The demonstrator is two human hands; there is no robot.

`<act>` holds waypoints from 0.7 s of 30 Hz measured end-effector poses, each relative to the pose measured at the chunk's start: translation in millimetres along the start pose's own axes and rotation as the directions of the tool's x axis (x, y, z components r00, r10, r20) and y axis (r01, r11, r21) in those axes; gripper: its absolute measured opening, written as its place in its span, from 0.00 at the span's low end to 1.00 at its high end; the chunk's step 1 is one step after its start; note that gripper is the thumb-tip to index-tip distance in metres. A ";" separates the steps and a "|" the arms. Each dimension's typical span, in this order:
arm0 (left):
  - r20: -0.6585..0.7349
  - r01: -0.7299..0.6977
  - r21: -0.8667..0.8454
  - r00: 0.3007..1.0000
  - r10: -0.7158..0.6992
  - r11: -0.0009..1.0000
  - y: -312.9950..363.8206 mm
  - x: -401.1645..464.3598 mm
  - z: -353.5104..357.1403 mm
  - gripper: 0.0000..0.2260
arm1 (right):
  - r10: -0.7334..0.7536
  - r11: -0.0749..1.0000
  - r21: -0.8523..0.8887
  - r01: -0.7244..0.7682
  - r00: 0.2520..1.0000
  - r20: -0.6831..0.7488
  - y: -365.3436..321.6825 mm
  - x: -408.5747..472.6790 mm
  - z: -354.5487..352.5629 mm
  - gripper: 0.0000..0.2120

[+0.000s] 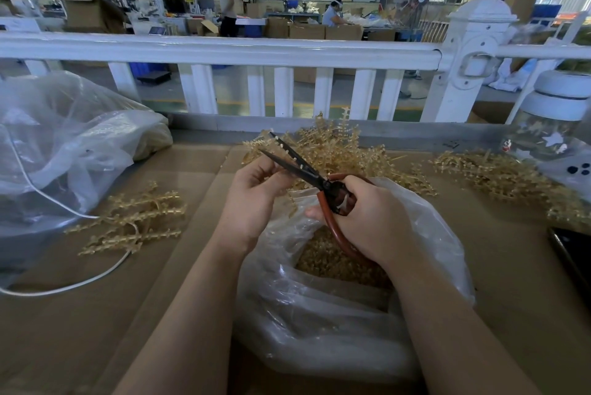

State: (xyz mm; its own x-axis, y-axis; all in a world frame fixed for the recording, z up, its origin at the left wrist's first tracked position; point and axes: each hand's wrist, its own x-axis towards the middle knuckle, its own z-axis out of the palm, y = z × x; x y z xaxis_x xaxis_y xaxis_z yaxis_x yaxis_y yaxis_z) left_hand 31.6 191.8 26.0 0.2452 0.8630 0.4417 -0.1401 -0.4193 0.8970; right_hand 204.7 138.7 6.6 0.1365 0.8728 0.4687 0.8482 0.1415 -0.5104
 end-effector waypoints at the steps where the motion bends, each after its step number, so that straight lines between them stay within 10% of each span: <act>1: 0.004 0.001 -0.013 1.000 -0.001 1.000 0.1 -0.1 -0.1 0.10 | 0.000 1.000 0.007 0.000 1.000 -0.003 0.0 -0.4 0.2 0.26; 21: 0.079 0.025 0.024 0.997 -0.027 0.999 -0.6 -1.3 1.7 0.09 | 0.001 0.999 -0.049 -0.001 1.000 -0.005 -0.6 -0.5 -1.8 0.25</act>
State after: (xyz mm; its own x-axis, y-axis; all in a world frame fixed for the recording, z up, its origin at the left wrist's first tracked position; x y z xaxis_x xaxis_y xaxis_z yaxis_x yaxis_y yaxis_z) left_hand 33.0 190.5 24.9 0.3239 0.8490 0.4174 -0.1109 -0.4040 0.9080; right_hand 205.1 137.4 8.1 0.1394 0.8706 0.4719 0.8721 0.1178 -0.4749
